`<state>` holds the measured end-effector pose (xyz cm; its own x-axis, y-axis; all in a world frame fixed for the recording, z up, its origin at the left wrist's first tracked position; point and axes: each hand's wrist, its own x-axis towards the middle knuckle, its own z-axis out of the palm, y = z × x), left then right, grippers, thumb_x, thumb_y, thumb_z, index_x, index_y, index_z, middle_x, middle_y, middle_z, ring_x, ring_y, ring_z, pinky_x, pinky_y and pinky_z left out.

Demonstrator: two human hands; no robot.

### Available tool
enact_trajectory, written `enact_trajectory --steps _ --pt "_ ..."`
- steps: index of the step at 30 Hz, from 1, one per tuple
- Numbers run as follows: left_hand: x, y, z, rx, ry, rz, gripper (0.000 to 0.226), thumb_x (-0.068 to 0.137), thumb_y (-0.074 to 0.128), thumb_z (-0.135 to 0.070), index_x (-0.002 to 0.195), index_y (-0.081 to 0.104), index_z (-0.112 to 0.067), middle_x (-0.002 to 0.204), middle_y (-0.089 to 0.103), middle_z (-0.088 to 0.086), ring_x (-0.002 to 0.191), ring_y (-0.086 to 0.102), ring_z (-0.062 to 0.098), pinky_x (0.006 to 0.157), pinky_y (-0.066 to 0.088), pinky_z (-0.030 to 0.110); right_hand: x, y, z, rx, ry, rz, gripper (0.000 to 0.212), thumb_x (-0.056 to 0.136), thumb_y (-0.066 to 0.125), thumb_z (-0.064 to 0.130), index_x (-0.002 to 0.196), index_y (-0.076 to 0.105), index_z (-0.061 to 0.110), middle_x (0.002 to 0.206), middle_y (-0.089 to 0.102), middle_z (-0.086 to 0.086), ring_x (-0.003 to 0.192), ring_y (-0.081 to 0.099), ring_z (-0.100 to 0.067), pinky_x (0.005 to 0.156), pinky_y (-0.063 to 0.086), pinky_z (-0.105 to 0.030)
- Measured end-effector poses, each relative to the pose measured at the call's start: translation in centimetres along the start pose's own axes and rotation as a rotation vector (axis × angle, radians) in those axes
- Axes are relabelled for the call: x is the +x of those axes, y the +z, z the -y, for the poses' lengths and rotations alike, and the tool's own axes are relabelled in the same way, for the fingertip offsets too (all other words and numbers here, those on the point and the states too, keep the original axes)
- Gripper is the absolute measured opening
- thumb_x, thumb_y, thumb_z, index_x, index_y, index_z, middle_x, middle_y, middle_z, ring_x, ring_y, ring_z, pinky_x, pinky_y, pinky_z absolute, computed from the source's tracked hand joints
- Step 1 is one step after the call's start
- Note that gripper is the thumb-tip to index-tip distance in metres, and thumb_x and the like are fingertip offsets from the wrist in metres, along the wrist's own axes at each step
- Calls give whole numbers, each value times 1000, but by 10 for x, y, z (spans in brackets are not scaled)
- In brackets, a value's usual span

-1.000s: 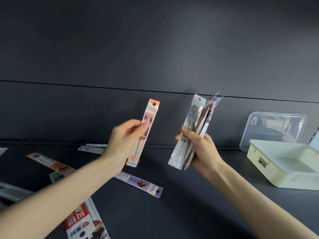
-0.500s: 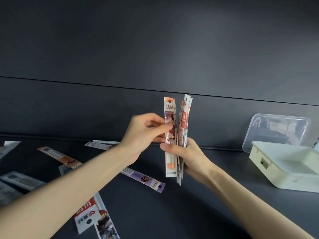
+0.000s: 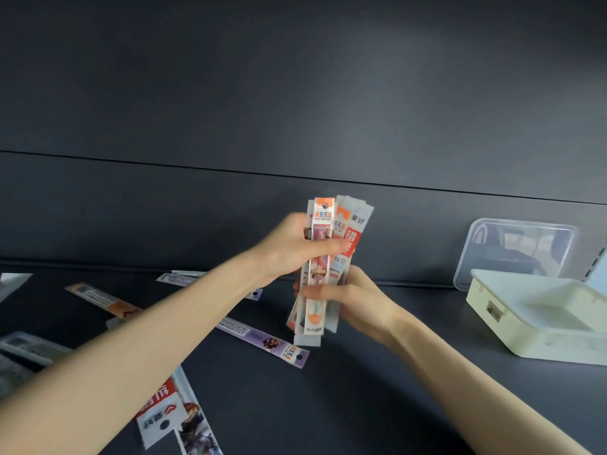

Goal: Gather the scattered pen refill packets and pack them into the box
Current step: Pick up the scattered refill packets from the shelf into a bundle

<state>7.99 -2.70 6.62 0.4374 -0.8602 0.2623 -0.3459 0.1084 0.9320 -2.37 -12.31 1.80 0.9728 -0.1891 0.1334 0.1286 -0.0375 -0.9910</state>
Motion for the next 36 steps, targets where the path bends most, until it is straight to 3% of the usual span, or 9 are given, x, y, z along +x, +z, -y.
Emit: enact_trajectory --steps 4,9,12,15,18,23,29,32,36 --pt "-1 1 4 -38 40 3 21 83 69 -12 103 66 -17 99 74 3 92 71 16 82 58 31 2 0 -6 -86 -28 -135 17 76 68 2 91 66 10 85 70 -3 83 68 -19 78 56 -32" --pt "0 3 3 -43 53 -28 24 77 75 -10 96 63 -20 83 72 -6 79 70 6 69 56 21 7 8 -11 -137 -73 -115 25 69 65 4 94 67 6 88 73 -3 87 70 -16 81 56 -29" --pt "-2 4 5 -46 52 -64 26 77 74 -12 100 63 -14 92 74 1 86 71 12 73 56 24 7 10 -13 -131 -105 -112 14 79 64 -5 87 67 6 84 72 -7 80 69 -17 75 54 -26" --pt "-2 2 2 -69 64 -65 19 80 71 -9 94 61 -17 78 73 -5 78 72 10 67 55 21 12 8 -9 -62 -114 -129 10 80 63 0 83 67 8 77 70 -6 77 67 -19 75 54 -29" --pt "-6 2 8 31 2 21 13 83 69 -15 95 65 -14 88 75 -1 85 72 11 75 56 24 10 10 -15 -77 -70 -115 12 82 68 1 92 68 9 87 72 -6 86 70 -20 82 56 -35" --pt "-11 -17 7 0 -20 73 39 75 68 -27 112 61 -18 109 70 -6 103 66 6 90 52 22 12 11 -13 9 -14 -131 7 89 60 2 92 64 7 82 69 -7 82 68 -22 80 57 -34" --pt "-39 -95 36 387 -79 -100 27 80 72 -20 105 65 -14 106 70 2 101 65 11 98 48 27 27 24 -8 20 -16 -142 12 92 54 2 86 60 10 62 55 2 59 55 -11 69 50 -30" --pt "-57 -132 61 532 -169 -75 55 61 78 -53 105 65 -22 109 67 -10 104 61 1 99 45 26 37 38 -9 -17 -13 -141 14 93 57 10 79 54 11 58 47 2 52 47 -10 63 47 -28" --pt "-63 -161 88 899 -145 70 71 71 68 -55 131 51 -21 130 51 -11 120 47 4 97 32 16 50 57 -12 -25 2 -214 24 89 64 17 73 46 15 53 40 3 47 39 -10 54 43 -24"
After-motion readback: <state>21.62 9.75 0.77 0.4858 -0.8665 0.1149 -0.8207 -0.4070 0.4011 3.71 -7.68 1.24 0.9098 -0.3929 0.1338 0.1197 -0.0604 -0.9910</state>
